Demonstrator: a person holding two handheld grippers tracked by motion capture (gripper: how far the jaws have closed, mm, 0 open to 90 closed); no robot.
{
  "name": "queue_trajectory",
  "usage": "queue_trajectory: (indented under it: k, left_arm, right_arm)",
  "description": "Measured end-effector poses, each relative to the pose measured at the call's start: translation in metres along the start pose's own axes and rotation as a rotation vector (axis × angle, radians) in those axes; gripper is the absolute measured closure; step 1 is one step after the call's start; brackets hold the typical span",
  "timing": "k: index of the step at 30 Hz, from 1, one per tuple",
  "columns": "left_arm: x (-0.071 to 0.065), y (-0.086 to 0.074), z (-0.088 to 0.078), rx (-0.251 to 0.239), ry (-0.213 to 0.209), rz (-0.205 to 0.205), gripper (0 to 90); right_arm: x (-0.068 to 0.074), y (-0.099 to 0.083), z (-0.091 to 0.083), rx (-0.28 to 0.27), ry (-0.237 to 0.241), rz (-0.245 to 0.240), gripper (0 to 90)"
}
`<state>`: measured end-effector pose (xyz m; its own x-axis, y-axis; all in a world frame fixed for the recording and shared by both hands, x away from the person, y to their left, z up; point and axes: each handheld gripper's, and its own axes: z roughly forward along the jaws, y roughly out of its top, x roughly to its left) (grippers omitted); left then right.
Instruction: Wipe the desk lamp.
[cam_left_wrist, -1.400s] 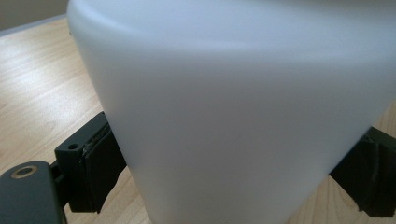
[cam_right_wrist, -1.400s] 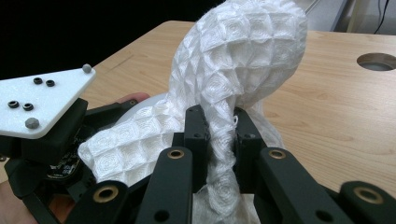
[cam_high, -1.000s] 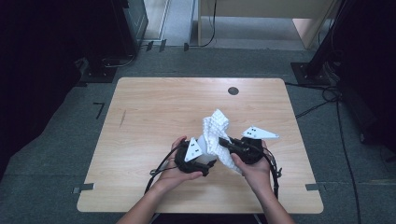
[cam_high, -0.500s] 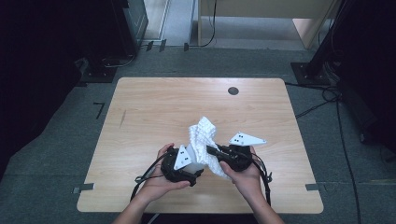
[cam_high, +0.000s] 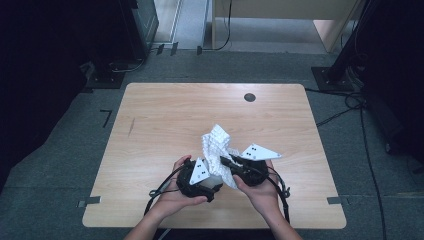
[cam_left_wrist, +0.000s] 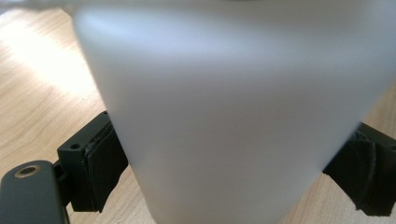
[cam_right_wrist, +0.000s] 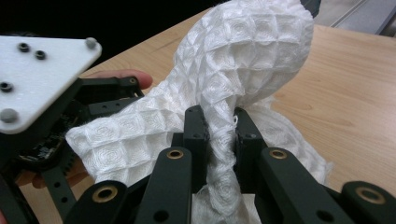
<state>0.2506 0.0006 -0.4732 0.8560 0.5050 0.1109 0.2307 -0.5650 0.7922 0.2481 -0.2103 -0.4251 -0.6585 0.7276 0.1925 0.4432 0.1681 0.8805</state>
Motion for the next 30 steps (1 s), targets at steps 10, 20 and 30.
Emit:
queue_trajectory:
  k: [10, 20, 30]
  left_arm:
    - [0.001, 0.001, -0.006, 0.011, -0.01, 0.005, 8.3]
    - [0.0, 0.005, -0.003, 0.028, 0.006, 0.0, 8.4]
    - [0.0, 0.003, -0.005, 0.018, 0.001, 0.008, 8.4]
  right_arm:
    - [-0.017, -0.011, 0.005, 0.024, -0.005, 0.094, 79.5]
    - [-0.013, -0.001, -0.01, -0.06, 0.04, 0.076, 78.9]
    - [-0.009, -0.008, 0.002, -0.011, -0.002, 0.047, 79.1]
